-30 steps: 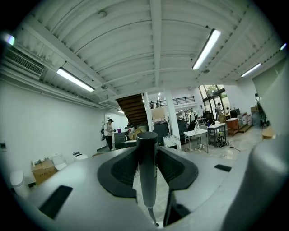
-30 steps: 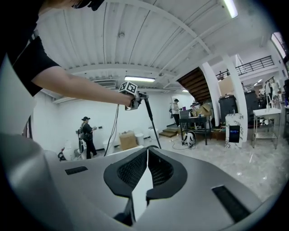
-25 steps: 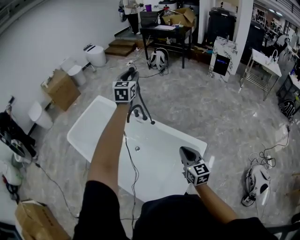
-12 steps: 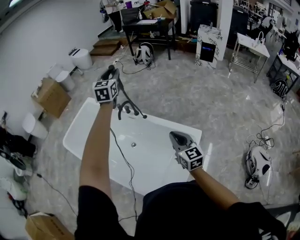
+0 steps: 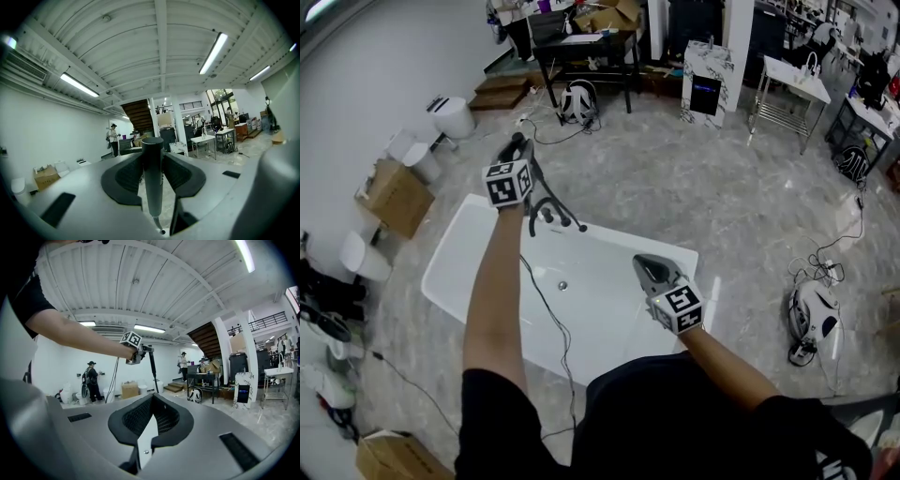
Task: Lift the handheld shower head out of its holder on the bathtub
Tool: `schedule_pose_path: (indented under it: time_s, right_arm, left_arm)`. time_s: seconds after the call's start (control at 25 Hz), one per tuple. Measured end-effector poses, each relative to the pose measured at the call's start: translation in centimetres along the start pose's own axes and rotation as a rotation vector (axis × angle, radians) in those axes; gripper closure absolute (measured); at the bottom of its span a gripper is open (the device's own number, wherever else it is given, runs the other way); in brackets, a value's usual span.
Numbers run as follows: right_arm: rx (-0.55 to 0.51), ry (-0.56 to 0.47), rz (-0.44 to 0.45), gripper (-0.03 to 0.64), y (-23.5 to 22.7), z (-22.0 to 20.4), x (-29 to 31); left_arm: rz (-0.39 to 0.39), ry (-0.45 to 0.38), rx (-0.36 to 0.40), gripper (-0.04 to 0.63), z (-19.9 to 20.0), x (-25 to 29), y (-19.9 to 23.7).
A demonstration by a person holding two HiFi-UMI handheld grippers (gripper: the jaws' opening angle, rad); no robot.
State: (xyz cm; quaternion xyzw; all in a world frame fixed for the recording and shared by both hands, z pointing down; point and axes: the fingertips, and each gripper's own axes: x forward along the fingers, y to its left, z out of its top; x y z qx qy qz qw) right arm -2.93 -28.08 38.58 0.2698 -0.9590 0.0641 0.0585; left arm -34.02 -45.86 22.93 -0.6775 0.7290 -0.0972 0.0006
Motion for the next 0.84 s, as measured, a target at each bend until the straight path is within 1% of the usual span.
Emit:
schedule_pose_path:
  time_s: [0.24, 0.84]
  right_arm:
    - [0.005, 0.000, -0.017, 0.618, -0.7, 0.1, -0.1]
    - [0.011, 0.008, -0.012, 0.619, -1.1, -0.3, 0.3]
  left_arm:
    - [-0.032, 0.020, 0.013, 0.466, -1.1, 0.4, -1.4]
    - [-0.003, 0.028, 0.011, 0.468, -1.2, 0.3, -0.3]
